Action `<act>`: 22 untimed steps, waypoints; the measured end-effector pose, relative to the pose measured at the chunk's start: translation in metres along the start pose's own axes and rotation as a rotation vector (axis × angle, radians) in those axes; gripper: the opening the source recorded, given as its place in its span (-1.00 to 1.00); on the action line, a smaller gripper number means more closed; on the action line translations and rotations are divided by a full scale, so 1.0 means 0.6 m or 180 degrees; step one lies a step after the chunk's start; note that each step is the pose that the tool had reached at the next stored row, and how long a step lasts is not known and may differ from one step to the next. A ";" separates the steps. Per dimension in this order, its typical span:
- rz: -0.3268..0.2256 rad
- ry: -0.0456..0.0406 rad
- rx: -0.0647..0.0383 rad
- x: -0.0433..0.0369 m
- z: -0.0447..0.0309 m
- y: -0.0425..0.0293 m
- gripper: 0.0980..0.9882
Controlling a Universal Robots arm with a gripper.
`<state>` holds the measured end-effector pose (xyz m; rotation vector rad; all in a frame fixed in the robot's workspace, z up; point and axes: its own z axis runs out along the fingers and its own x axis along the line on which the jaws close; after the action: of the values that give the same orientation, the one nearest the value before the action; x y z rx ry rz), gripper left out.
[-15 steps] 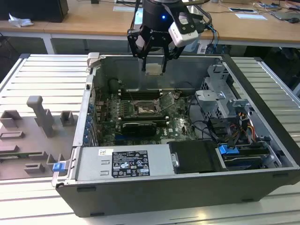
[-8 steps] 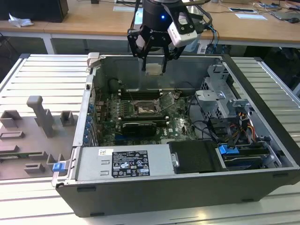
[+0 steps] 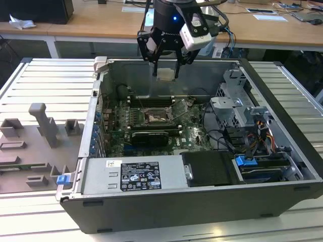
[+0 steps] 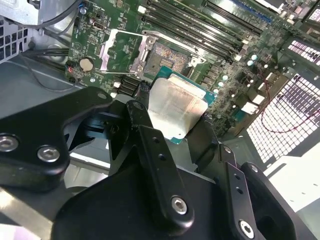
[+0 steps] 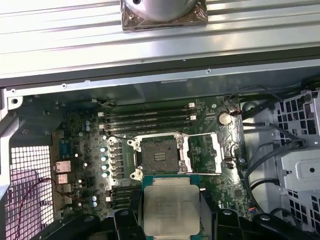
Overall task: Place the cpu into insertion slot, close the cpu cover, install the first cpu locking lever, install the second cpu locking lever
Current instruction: 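Place the cpu into insertion slot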
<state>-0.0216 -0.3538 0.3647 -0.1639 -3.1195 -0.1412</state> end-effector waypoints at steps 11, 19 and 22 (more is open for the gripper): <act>0.0101 -0.0009 -0.0002 0.000 0.000 0.000 0.00; 0.0184 -0.0016 -0.0004 0.000 0.000 0.000 0.00; 0.0210 -0.0019 -0.0004 0.000 0.000 0.000 0.00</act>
<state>-0.0216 -0.3538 0.3647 -0.2675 -3.1153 -0.1420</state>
